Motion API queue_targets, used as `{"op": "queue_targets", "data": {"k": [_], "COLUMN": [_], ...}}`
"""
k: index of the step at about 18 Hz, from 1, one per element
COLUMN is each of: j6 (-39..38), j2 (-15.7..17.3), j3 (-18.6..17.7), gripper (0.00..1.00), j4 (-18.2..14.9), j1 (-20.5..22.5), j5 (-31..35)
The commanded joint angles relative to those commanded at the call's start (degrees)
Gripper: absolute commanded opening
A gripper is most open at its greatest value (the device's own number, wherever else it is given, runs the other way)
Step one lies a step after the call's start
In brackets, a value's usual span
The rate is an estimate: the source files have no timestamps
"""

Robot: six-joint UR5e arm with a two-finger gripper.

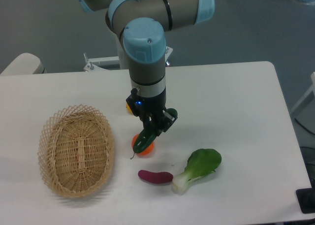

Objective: Place the cucumber in the basket
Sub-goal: 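Hold the green cucumber in the gripper above the orange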

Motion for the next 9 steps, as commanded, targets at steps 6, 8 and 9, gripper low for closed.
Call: {"op": "queue_targets", "data": {"k": [6,8,9], "j6": [-0.1,-0.1,-0.1], "j2": [0.0,0.1,0.0], "j3": [-0.5,-1.1,-1.3], "gripper": [0.06,0.06,0.06], "j4": [-0.1,-0.1,-0.1], "j1": [0.0,-0.1,-0.1], "j5": [0.3,0.3,0.3]}}
